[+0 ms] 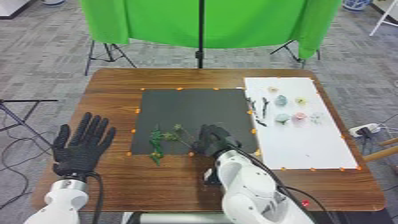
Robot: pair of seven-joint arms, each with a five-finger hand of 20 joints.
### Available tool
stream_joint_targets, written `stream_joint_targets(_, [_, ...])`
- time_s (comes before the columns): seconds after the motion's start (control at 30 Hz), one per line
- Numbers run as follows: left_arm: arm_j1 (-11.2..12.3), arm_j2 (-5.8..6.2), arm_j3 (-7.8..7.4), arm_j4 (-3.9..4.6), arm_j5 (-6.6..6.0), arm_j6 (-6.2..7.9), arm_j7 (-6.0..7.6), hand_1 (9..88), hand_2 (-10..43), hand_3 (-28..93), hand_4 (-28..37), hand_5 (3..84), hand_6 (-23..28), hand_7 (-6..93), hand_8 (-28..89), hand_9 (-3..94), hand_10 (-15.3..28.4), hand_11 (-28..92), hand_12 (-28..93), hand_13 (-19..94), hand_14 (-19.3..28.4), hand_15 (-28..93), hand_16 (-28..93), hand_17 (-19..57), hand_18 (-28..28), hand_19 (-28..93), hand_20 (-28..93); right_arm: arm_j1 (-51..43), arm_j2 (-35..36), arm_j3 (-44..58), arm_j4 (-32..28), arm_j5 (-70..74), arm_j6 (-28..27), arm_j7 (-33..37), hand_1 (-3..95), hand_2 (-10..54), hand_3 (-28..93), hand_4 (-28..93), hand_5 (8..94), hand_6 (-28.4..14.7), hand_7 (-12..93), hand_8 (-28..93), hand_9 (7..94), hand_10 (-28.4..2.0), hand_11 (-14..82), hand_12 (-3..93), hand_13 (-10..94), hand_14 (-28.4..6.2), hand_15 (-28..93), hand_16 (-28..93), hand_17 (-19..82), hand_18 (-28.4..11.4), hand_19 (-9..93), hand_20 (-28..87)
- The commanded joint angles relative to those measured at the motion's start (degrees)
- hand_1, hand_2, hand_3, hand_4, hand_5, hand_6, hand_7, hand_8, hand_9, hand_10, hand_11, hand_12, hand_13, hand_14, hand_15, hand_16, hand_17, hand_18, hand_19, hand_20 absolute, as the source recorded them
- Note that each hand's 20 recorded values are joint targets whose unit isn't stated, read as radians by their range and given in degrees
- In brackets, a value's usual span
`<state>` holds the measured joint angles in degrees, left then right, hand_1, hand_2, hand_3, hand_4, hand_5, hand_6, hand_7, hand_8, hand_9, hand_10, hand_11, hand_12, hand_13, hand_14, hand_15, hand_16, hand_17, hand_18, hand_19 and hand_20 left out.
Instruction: Arrange flowers
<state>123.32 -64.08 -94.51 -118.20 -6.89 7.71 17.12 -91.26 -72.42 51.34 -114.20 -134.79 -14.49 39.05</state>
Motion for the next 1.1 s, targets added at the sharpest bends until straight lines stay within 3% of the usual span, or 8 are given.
stream_joint_targets(0.03, [0.56, -0.14, 0.56, 0.19, -0.19, 0.42, -0.53, 24.3, 17.5, 75, -28.3, 44.8, 9.9, 9.3, -9, 37.8, 15.8, 19, 9, 28, 15.8, 34, -7, -8.6, 13.7, 36, 12, -1.21, -0.64, -1.22, 1.14, -0.53, -0.03, -0.60, 32.4, 1.1, 81, -20, 74.3, -7.0, 23, -11, 71.0, -21.6, 29.9, 20.2, 63, -18.5, 66, 19, 35, -26.7, 93, 39])
stream_joint_targets(0.2, [1.05, -0.77, 0.20, -0.06, -0.29, 0.56, -0.21, 24.3, 17.5, 75, -28.3, 44.9, 9.9, 9.3, -9, 37.7, 15.8, 19, 9, 28, 15.8, 34, -7, -8.6, 13.7, 36, 12, -1.73, 1.37, 0.90, -1.24, -0.30, 1.06, 2.91, 32.4, 1.1, 81, -19, 74.0, -7.0, 23, -11, 71.2, -21.5, 29.8, 20.4, 63, -18.3, 65, 19, 35, -26.8, 93, 38])
stream_joint_targets(0.37, [2.57, -0.90, -0.81, -0.78, -0.36, 0.38, 1.05, 24.3, 17.6, 75, -28.3, 45.0, 10.0, 9.1, -9, 37.7, 15.8, 19, 9, 28, 15.8, 34, -7, -8.5, 13.7, 36, 12, -4.23, 5.43, 6.46, -6.28, -1.50, 9.08, 2.83, 31.0, -0.3, 81, -19, 74.4, -7.1, 29, -10, 72.8, -21.7, 32.0, 21.3, 65, -18.5, 66, 20, 36, -27.4, 93, 41])
stream_joint_targets(0.63, [3.04, -0.22, -0.25, -1.42, 0.29, 0.64, 1.79, 24.3, 17.5, 75, -28.3, 45.0, 10.0, 9.2, -9, 37.8, 15.7, 19, 9, 28, 15.8, 34, -7, -8.5, 13.6, 36, 12, -1.54, 9.63, 14.49, -2.05, -5.65, 21.76, 5.88, 31.7, -4.7, 81, -19, 71.8, -7.1, 29, -12, 70.3, -21.6, 33.4, 21.7, 63, -18.6, 67, 21, 36, -27.4, 93, 43])
stream_joint_targets(0.7, [3.25, -0.25, -0.28, -1.54, 0.88, 0.76, 2.04, 24.3, 17.5, 75, -28.3, 45.0, 10.0, 9.2, -9, 37.8, 15.7, 19, 9, 28, 15.8, 34, -7, -8.4, 13.6, 36, 12, -0.19, 10.39, 14.97, -0.39, -6.82, 21.24, 5.63, 31.8, -6.3, 81, -19, 69.7, -7.9, 25, -13, 67.8, -22.1, 32.1, 20.6, 60, -19.5, 67, 20, 36, -27.5, 93, 44])
stream_joint_targets(0.8, [3.24, -0.38, -0.27, -1.55, 0.62, 0.83, 2.08, 24.3, 17.6, 75, -28.3, 45.0, 10.0, 9.2, -9, 38.0, 15.8, 19, 9, 28, 15.8, 34, -7, -8.5, 13.6, 36, 12, 2.64, 11.97, 14.20, 1.70, -6.31, 18.95, 5.66, 31.8, -8.8, 82, -20, 65.8, -8.6, 23, -12, 64.2, -22.9, 30.5, 19.5, 56, -20.3, 68, 19, 35, -27.6, 93, 45])
stream_joint_targets(0.97, [3.34, -0.39, 0.24, -1.71, 1.00, 0.89, 2.28, 24.3, 17.6, 75, -28.3, 45.0, 9.9, 9.3, -9, 38.0, 15.8, 19, 9, 28, 15.9, 34, -7, -8.6, 13.7, 36, 12, 9.12, 14.42, 9.43, 6.85, -9.99, 13.67, 2.32, 31.2, -9.4, 81, -21, 68.3, -9.5, 17, -12, 66.5, -22.6, 27.7, 18.2, 57, -20.3, 68, 17, 35, -27.6, 93, 46])
stream_joint_targets(1.1, [2.87, -0.55, 0.74, -1.67, 0.85, 0.84, 2.26, 24.4, 17.6, 75, -28.3, 45.0, 10.0, 9.2, -9, 37.9, 15.8, 19, 9, 28, 15.8, 34, -7, -8.5, 13.7, 36, 12, 14.65, 14.94, 5.88, 12.61, -10.75, 13.59, 2.18, 29.5, -9.5, 80, -22, 67.5, -9.5, 14, -10, 66.1, -22.4, 24.1, 17.5, 57, -20.4, 68, 18, 35, -28.0, 93, 48])
